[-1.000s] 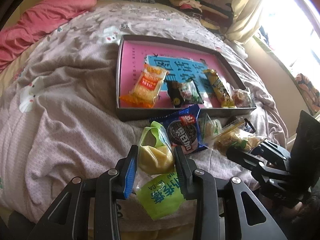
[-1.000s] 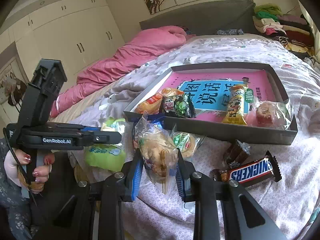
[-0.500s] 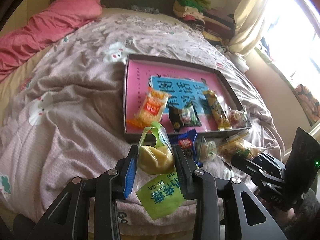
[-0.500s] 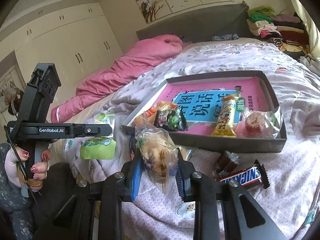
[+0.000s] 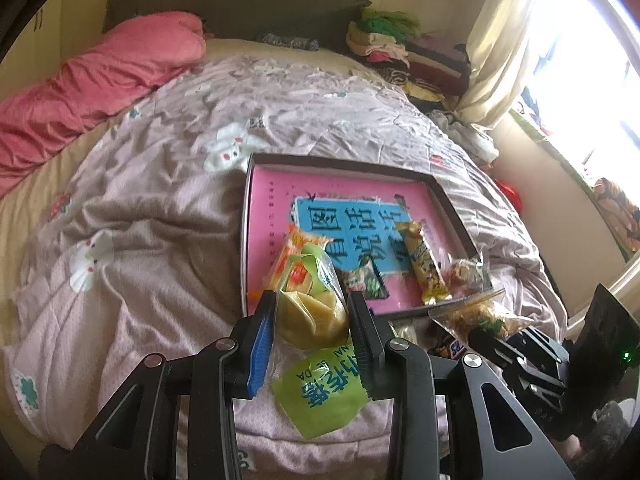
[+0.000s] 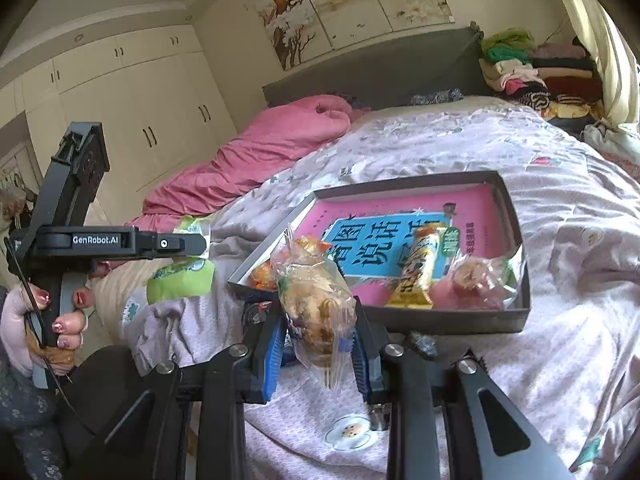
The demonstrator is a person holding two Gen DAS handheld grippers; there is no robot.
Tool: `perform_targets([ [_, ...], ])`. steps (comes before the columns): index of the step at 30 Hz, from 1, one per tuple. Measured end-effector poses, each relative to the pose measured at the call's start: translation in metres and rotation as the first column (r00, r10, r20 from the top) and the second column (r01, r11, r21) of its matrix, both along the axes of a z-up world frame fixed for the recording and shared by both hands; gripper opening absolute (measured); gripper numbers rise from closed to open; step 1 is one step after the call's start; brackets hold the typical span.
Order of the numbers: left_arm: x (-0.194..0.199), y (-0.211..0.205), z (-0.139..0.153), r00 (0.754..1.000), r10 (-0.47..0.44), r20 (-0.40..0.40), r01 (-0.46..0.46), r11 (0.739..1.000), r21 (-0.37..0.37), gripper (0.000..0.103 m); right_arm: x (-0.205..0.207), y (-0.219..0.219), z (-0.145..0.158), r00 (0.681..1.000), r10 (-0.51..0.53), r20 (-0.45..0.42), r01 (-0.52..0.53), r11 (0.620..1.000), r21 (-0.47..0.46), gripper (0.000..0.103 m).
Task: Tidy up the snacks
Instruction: 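Carry the bread-roll bag over the tray with the right tool while the left tool carries the yellow-filled bag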
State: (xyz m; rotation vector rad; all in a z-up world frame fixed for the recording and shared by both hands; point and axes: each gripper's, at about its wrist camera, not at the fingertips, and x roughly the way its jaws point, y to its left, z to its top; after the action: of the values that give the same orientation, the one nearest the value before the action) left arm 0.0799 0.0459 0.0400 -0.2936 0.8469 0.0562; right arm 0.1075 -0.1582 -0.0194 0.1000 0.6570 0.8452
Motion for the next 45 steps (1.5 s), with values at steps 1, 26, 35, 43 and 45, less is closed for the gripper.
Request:
perform_targets([
  [1,0.002,-0.001,0.001,1.0,-0.001,0.004,0.001,1.0,0.004,0.037,0.0,-0.002,0.001,1.0,-0.005,0.005,0.005,1.0,0.002,0.03],
  [26,0.055,-0.01,-0.017,1.0,-0.018,0.011,0.018,1.0,-0.017,0.037,0.033,-0.035,0.004,0.989,-0.145,-0.007,0.145,0.989,0.033,0.03],
  [35,0.073,-0.02,-0.036,1.0,-0.021,-0.005,0.021,0.998,0.056,0.037,0.047,-0.043,0.001,0.983,-0.18,-0.021,0.181,0.983,0.035,0.03],
  [43,0.081,-0.019,-0.052,1.0,-0.014,-0.018,0.016,0.996,0.086,0.037,0.059,-0.043,-0.004,0.981,-0.188,-0.04,0.189,0.981,0.043,0.03],
  [45,0.083,-0.02,-0.055,1.0,-0.016,-0.014,0.017,0.997,0.079,0.037,0.062,-0.043,-0.006,0.981,-0.188,-0.043,0.189,0.981,0.042,0.03],
])
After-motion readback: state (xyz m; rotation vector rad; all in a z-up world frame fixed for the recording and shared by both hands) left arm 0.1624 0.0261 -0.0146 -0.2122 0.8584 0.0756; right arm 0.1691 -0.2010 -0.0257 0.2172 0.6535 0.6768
